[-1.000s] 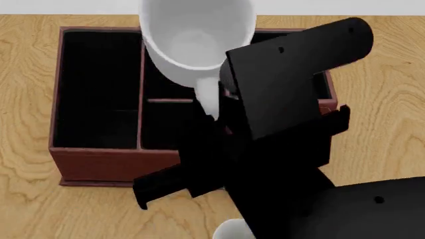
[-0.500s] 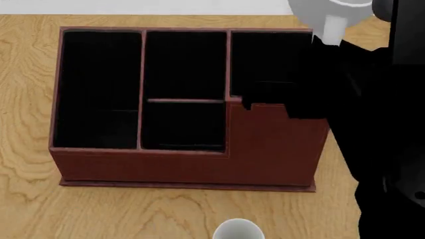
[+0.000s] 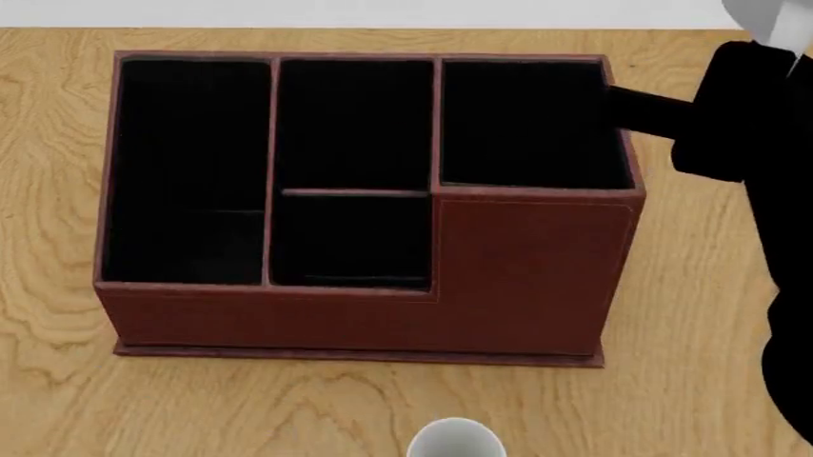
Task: Pick up the white mug and place it to the right of the caddy.
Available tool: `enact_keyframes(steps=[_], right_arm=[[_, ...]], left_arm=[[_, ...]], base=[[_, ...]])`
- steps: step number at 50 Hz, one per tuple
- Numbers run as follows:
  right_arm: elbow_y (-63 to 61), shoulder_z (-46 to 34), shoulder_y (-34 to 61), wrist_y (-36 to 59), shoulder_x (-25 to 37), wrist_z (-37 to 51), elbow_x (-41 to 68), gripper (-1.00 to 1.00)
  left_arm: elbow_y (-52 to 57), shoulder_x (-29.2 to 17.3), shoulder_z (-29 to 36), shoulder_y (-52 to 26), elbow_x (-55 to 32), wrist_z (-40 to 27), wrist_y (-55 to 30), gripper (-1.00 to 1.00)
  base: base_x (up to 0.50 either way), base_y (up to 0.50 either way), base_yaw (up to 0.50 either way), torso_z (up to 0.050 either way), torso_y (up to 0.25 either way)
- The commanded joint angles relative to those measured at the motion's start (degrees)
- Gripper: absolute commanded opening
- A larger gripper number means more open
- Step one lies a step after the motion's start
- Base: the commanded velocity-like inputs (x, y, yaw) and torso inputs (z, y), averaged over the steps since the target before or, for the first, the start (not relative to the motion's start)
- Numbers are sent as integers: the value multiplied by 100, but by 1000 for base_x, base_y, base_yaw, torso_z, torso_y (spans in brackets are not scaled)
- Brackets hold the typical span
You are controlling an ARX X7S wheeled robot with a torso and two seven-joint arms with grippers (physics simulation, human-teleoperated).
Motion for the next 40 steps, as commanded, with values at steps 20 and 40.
enact_keyframes(steps=[20, 40], right_arm=[[830, -295, -503, -139, -86, -599, -970, -100], [1469, -687, -634, -181, -322, -1141, -1479, -100]], left_arm=[[-122, -17, 118, -19, 17, -53, 57, 100], [-178, -39, 190, -28, 48, -98, 64, 100]], base=[[0, 0, 0, 0, 1], [0, 0, 0, 0, 1]])
